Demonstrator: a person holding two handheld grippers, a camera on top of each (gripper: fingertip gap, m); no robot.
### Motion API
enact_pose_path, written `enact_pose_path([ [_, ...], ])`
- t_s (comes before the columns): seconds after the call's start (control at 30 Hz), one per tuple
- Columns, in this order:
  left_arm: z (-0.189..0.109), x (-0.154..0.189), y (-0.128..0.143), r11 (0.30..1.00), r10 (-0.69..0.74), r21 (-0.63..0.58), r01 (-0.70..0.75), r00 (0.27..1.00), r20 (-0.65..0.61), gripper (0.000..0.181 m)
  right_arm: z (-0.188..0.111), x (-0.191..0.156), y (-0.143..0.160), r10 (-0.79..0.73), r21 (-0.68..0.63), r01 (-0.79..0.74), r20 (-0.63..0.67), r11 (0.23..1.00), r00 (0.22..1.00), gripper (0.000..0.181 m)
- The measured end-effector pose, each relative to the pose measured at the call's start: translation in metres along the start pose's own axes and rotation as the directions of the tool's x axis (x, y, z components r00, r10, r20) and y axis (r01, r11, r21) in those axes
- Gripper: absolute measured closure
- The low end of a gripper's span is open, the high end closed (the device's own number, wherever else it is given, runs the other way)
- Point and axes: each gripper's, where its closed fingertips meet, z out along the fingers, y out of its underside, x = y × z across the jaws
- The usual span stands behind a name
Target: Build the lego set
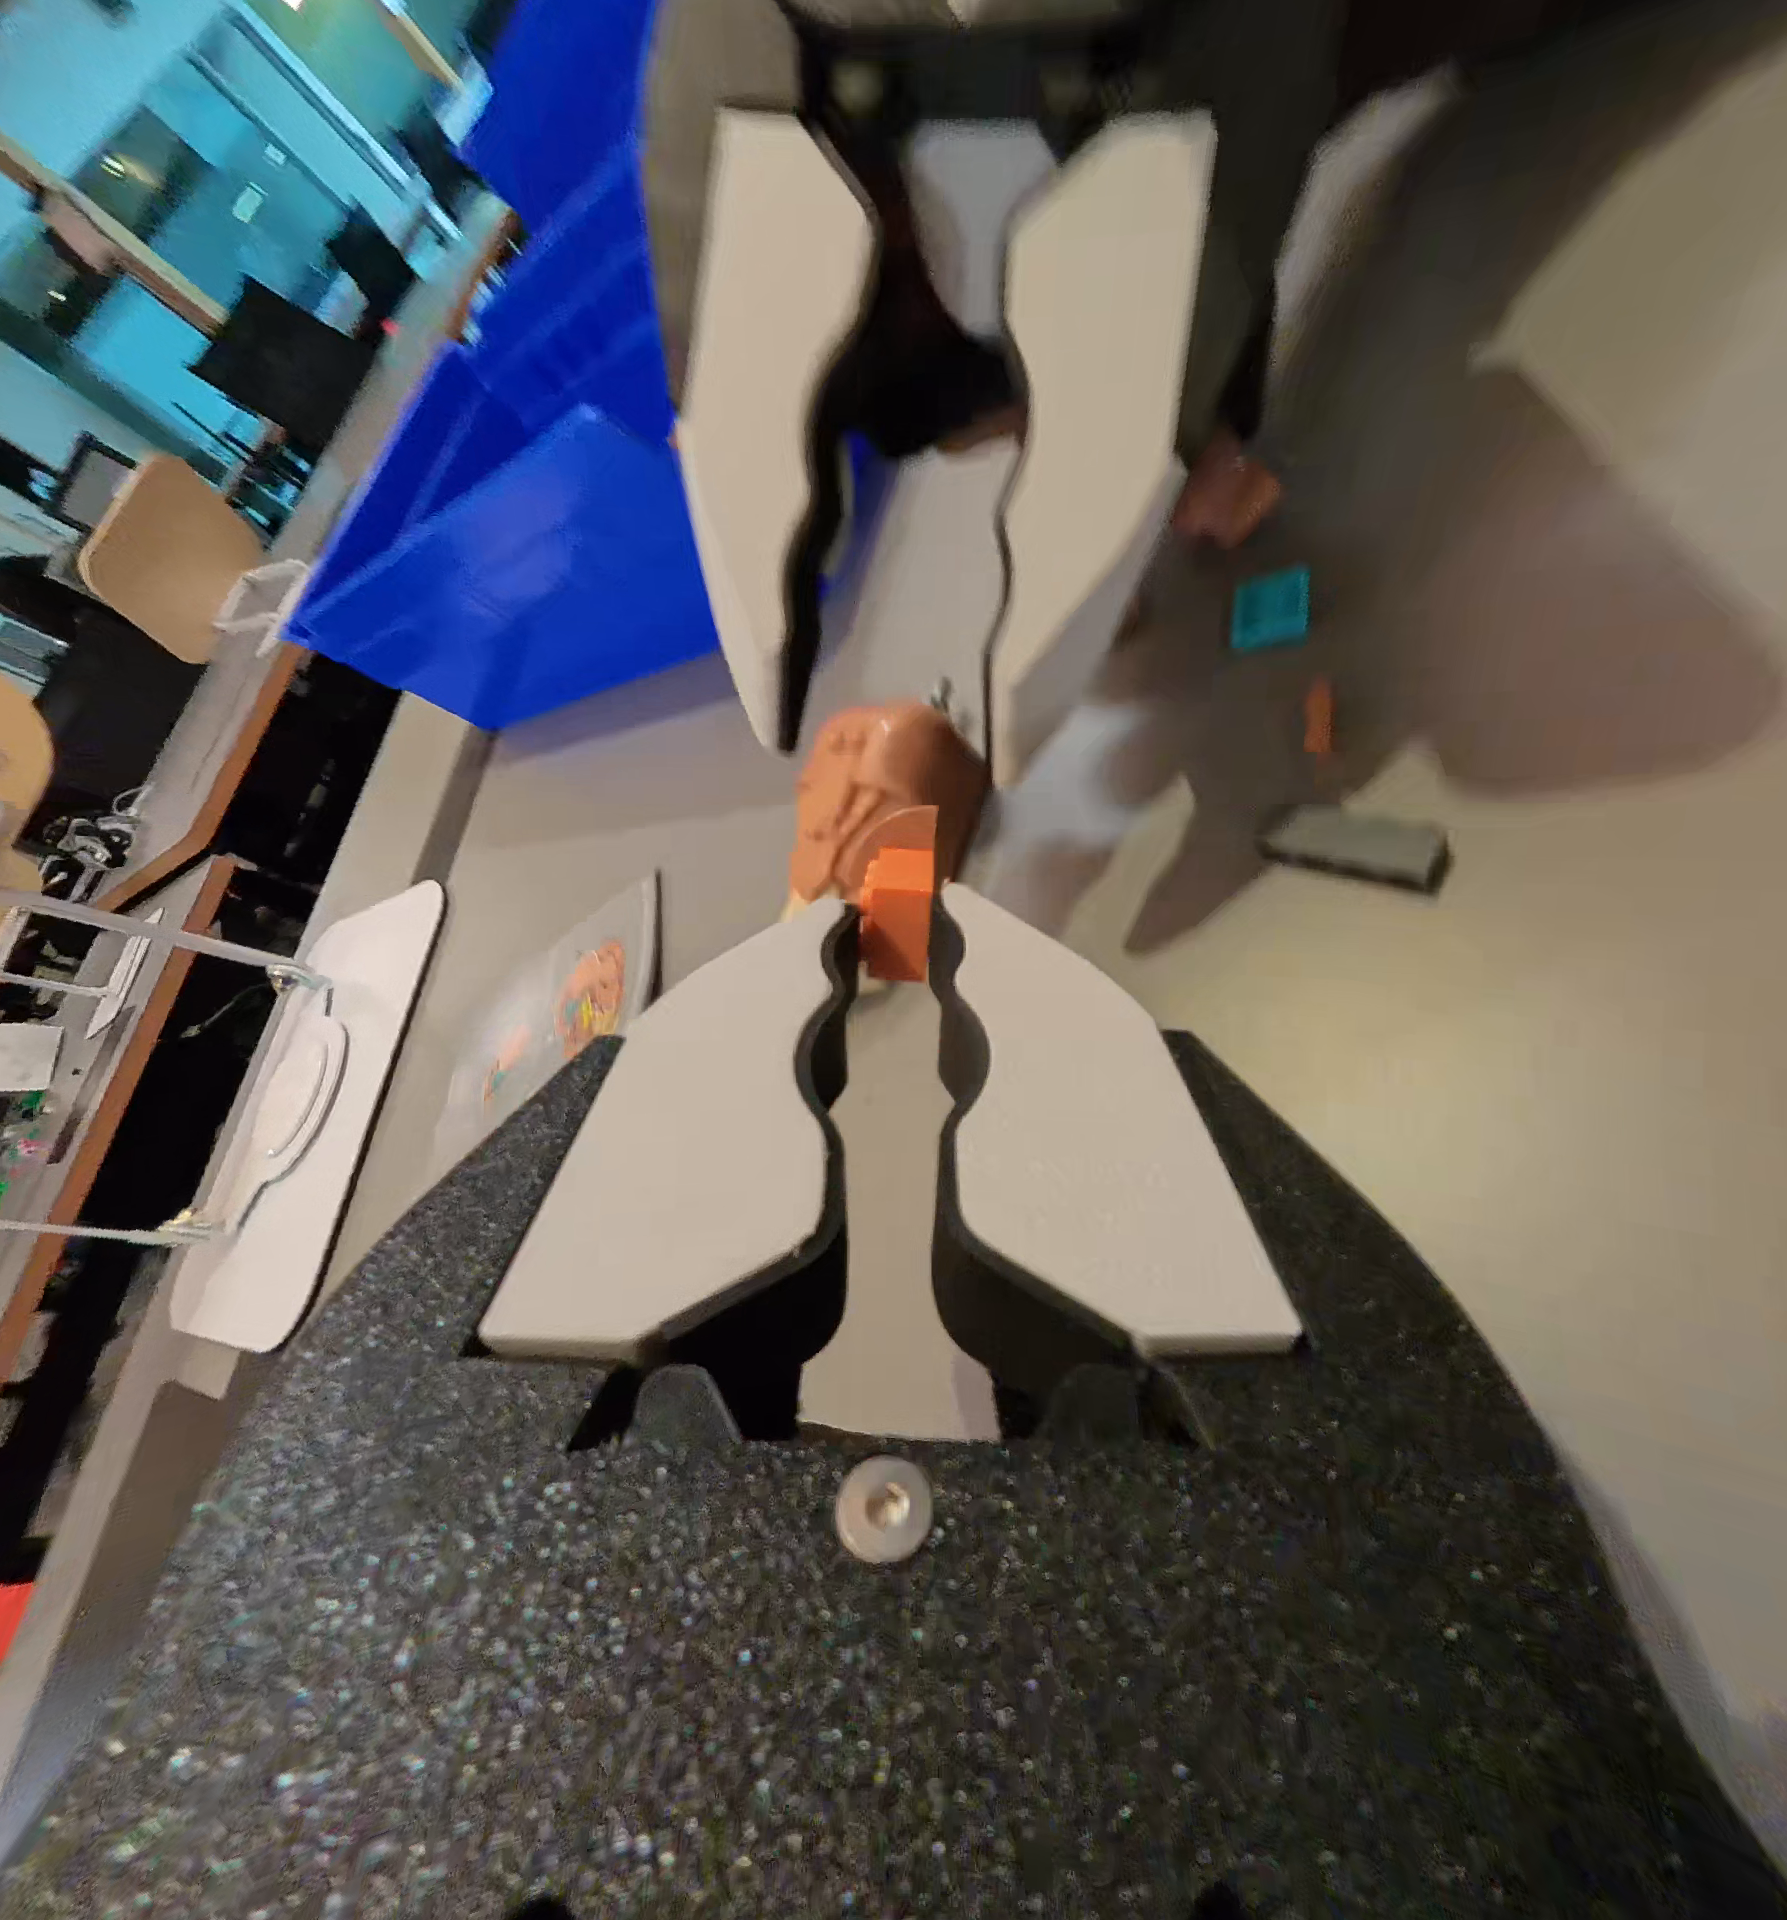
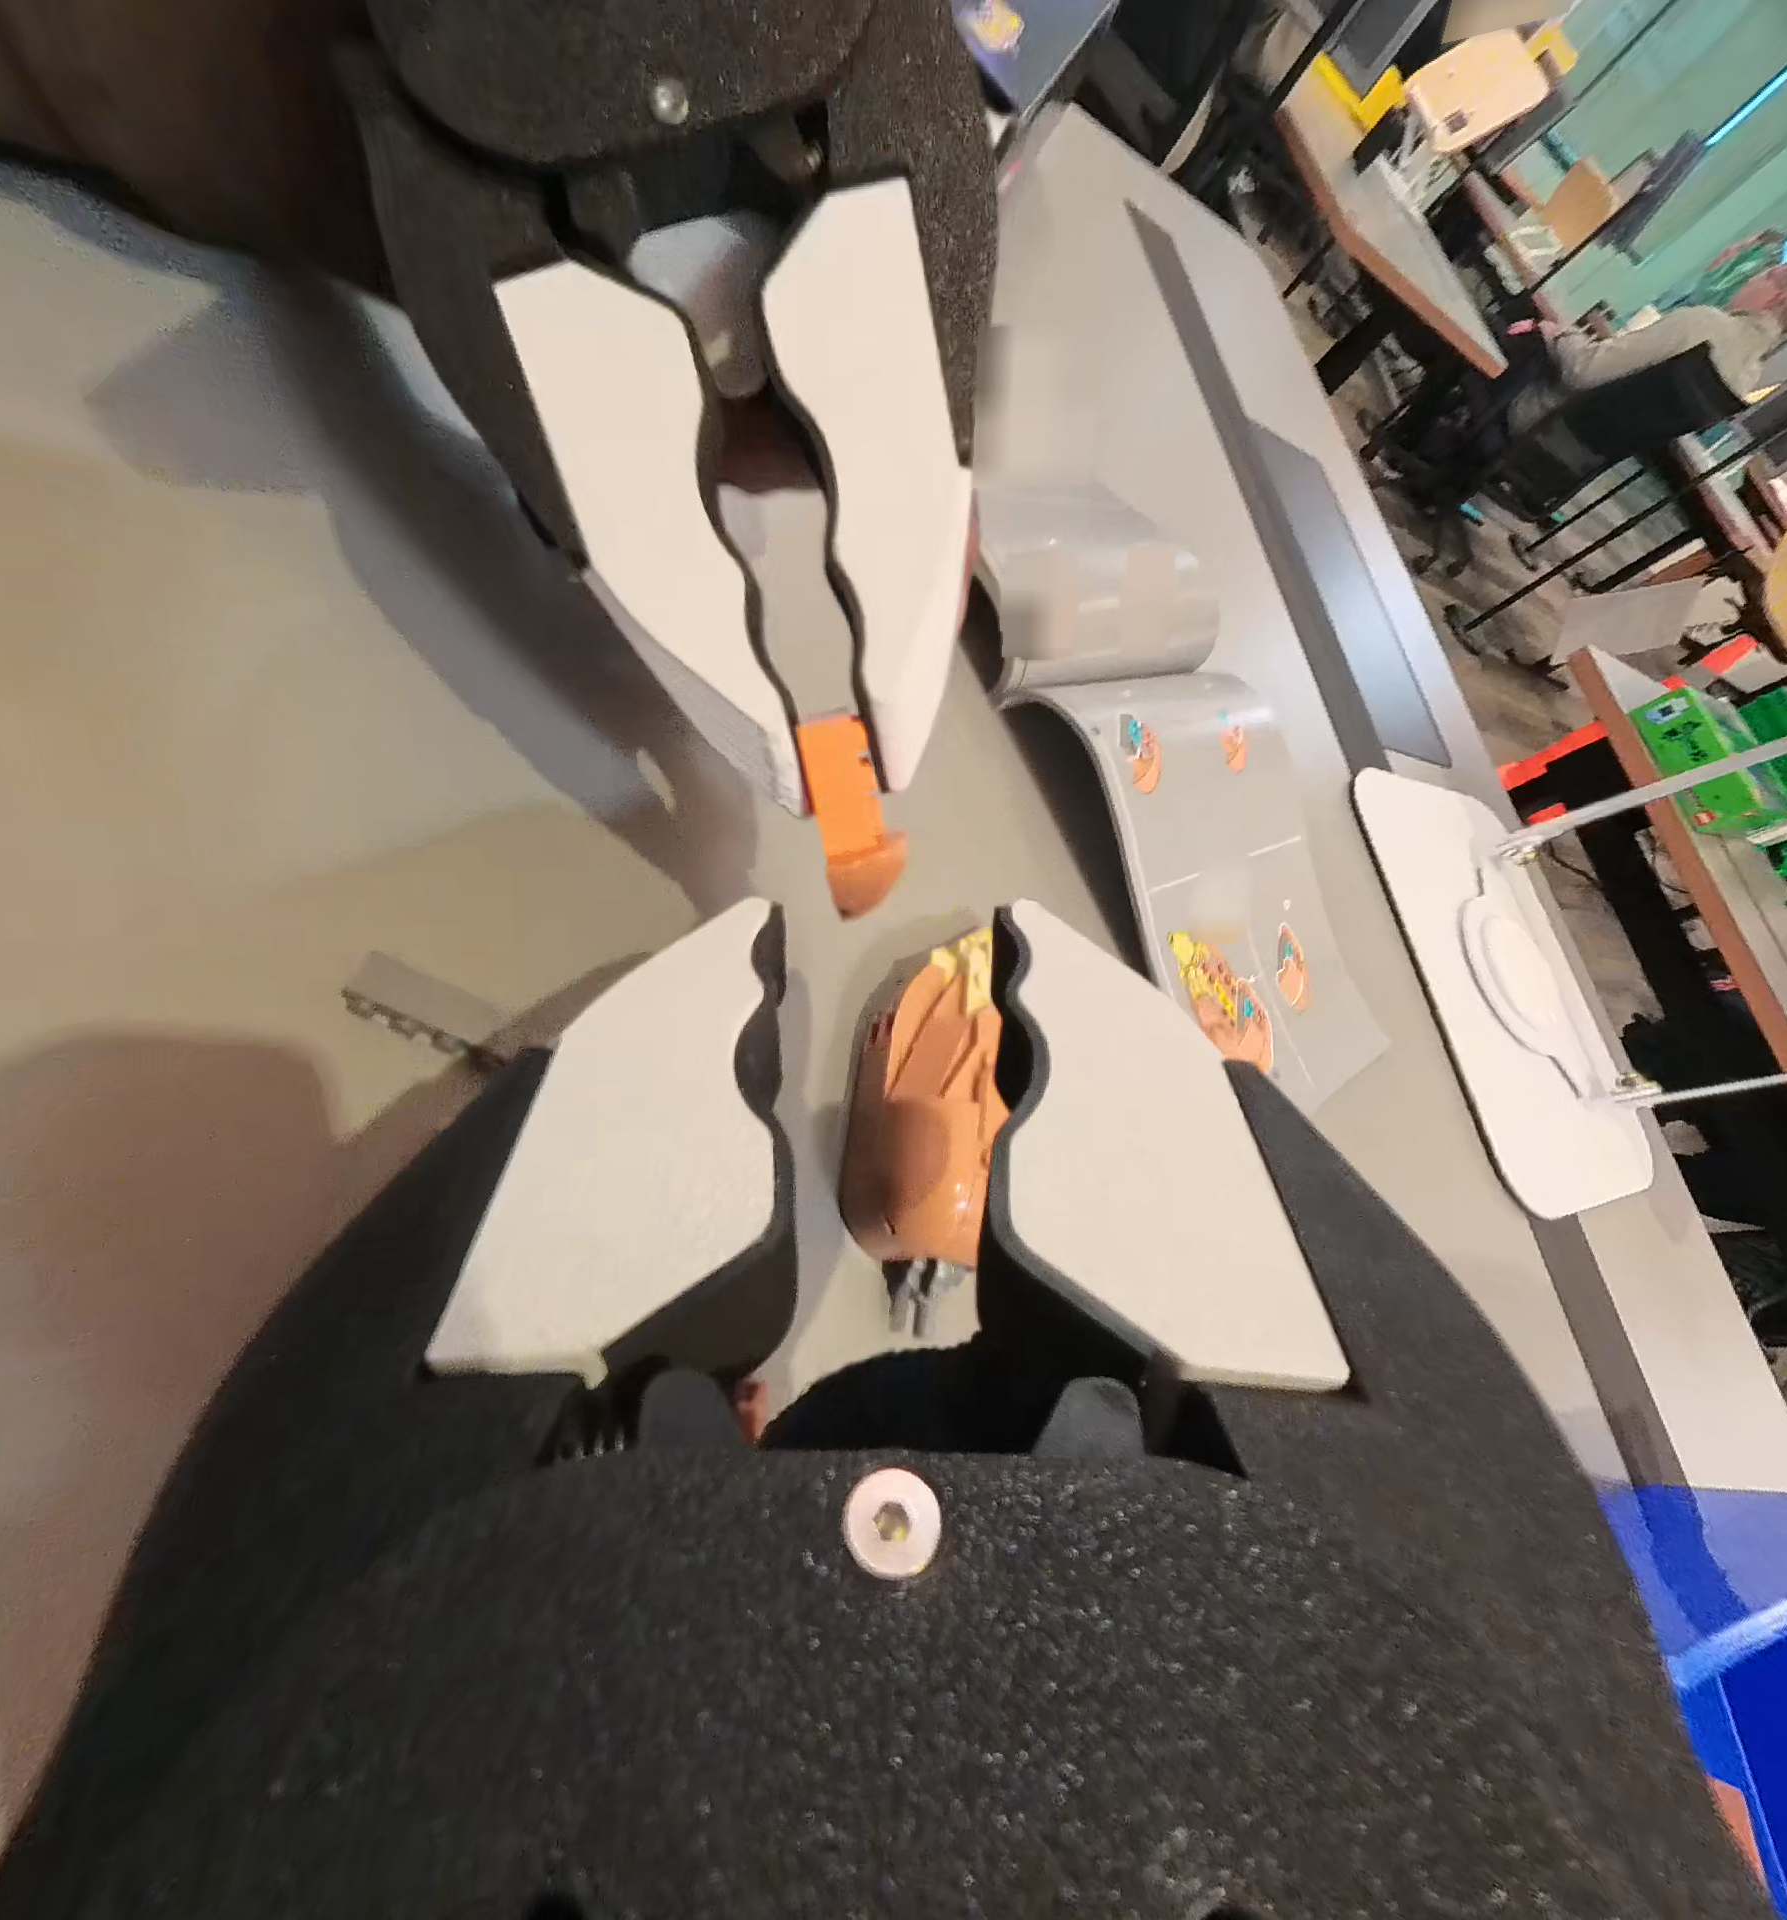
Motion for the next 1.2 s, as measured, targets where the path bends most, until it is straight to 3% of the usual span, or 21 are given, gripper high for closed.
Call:
enact_pose_path([
  [0.1,0.002,0.011,0.015,0.991,0.089,-0.092,-0.094,0.995,-0.053,0.169,-0.005,0.001,0.013,0.007,-0.050,-0.005,0.033,0.999,0.999,0.145],
  [0.33,0.003,0.033,0.028,0.973,0.154,-0.147,-0.179,0.974,-0.166,0.168,-0.021,0.009,0.035,0.083,-0.088,-0.076,0.085,0.993,0.993,0.146],
  [0.63,-0.006,0.054,0.029,0.984,0.080,-0.131,-0.124,0.952,-0.296,0.156,-0.032,0.020,0.049,0.160,-0.084,-0.153,0.087,0.985,0.983,0.138],
  [0.8,-0.012,0.050,0.019,0.995,0.027,-0.084,-0.055,0.953,-0.300,0.147,-0.038,0.019,0.051,0.178,-0.088,-0.169,0.110,0.982,0.978,0.133],
  [0.97,-0.018,0.044,0.001,1.000,-0.028,0.002,0.030,0.956,-0.291,0.148,-0.064,-0.004,0.073,0.205,-0.211,-0.155,0.243,0.965,0.948,0.140],
  [1.2,-0.015,0.042,0.016,0.993,-0.102,-0.089,0.078,0.949,-0.300,0.148,-0.080,-0.054,0.102,0.242,-0.302,-0.132,0.364,0.944,0.900,0.143],
])
